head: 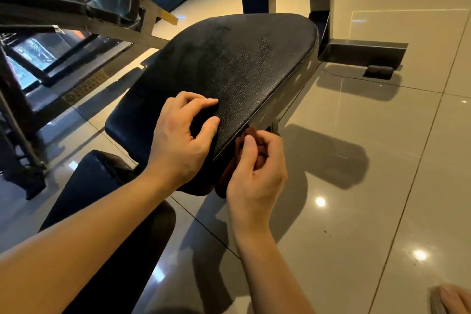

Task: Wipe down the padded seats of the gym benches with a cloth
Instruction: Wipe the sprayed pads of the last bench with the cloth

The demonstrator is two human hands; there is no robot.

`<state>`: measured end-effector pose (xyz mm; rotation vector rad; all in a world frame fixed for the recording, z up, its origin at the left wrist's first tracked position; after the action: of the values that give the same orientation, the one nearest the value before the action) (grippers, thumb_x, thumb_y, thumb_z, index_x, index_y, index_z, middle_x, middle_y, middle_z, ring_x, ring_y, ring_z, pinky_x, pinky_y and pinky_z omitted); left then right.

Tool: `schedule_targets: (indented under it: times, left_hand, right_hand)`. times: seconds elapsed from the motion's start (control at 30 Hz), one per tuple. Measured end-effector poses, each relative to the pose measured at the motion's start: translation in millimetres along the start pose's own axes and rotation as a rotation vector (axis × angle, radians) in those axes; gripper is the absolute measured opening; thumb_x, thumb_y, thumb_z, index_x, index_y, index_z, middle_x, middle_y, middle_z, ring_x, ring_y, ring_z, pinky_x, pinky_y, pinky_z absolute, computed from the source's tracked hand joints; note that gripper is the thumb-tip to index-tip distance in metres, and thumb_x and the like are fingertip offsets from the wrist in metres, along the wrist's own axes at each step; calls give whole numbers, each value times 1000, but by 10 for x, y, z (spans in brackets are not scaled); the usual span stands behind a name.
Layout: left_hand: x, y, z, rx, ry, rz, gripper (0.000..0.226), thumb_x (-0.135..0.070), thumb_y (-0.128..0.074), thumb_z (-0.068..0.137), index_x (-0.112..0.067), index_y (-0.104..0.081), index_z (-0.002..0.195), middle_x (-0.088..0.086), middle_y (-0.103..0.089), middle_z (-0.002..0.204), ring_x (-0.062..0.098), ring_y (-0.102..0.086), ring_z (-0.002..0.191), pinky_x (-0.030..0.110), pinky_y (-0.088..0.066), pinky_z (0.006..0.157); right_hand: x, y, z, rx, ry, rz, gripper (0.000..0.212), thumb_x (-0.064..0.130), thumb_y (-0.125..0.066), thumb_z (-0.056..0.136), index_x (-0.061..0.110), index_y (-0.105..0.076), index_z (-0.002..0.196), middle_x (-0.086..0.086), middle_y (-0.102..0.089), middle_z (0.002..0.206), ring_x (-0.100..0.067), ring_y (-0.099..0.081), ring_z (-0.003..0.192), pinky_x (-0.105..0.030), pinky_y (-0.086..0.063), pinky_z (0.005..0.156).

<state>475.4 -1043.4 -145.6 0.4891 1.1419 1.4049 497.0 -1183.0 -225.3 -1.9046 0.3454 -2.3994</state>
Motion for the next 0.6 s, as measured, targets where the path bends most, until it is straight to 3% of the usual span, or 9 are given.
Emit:
schedule_targets:
  times: [0.1,0.23,0.33,0.4,0.53,0.6]
  left_hand:
    - [-1,15,8,-4,-3,-2,35,-38,-55,95,-24,-67,126,-13,-55,116,6,-49,111,12,-35,91]
    - [-24,11,3,-1,0,-9,34,-36,-56,95,-23,-67,124,-11,-57,116,7,-50,112,14,-36,94]
    - [-40,19,8,-7,-1,-13,33,-35,-56,95,-23,-67,124,-11,-57,115,8,-50,112,16,-36,95]
    - [-35,19,-9,-1,8,-11,34,-35,-56,95,-25,-67,125,-13,-56,116,7,-50,113,13,-35,95]
    - [-23,3,1,11,3,-23,36,-37,-55,95,-25,-66,127,-12,-56,117,9,-51,115,19,-39,97]
    - [-26,3,5,23,6,-18,36,-38,-55,95,-25,-66,126,-11,-55,117,11,-52,114,27,-43,96]
  right_hand:
    - [12,-43,-132,47,69,-16,30,28,-60,101,7,-64,121,-4,-59,103,-11,-59,94,-26,-53,81]
    - [-88,-40,-43,-34,104,-56,6,8,-62,98,3,-63,100,-6,-58,91,-15,-56,81,-28,-48,72]
    - [-44,-64,-339,87,103,-66,9,8,-66,96,7,-58,91,-1,-52,82,-12,-49,69,-28,-43,59]
    - [-3,-66,-377,133,122,-69,6,10,-65,95,7,-60,93,0,-55,84,-12,-51,72,-26,-45,62]
    - [-139,-83,495,-128,78,-110,7,10,-60,98,7,-61,93,-4,-61,86,-15,-55,77,-21,-44,71]
    - [-104,-109,349,-102,59,-104,5,14,-59,101,12,-58,96,0,-59,88,-12,-55,78,-22,-43,70]
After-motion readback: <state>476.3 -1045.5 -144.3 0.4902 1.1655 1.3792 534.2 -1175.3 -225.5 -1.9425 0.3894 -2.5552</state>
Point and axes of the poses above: each hand's wrist, its own z-axis towards the middle knuckle, its own y-axis out of the back of the hand, x = y × z, the point moved 5 cm from there along z, towards the middle knuckle
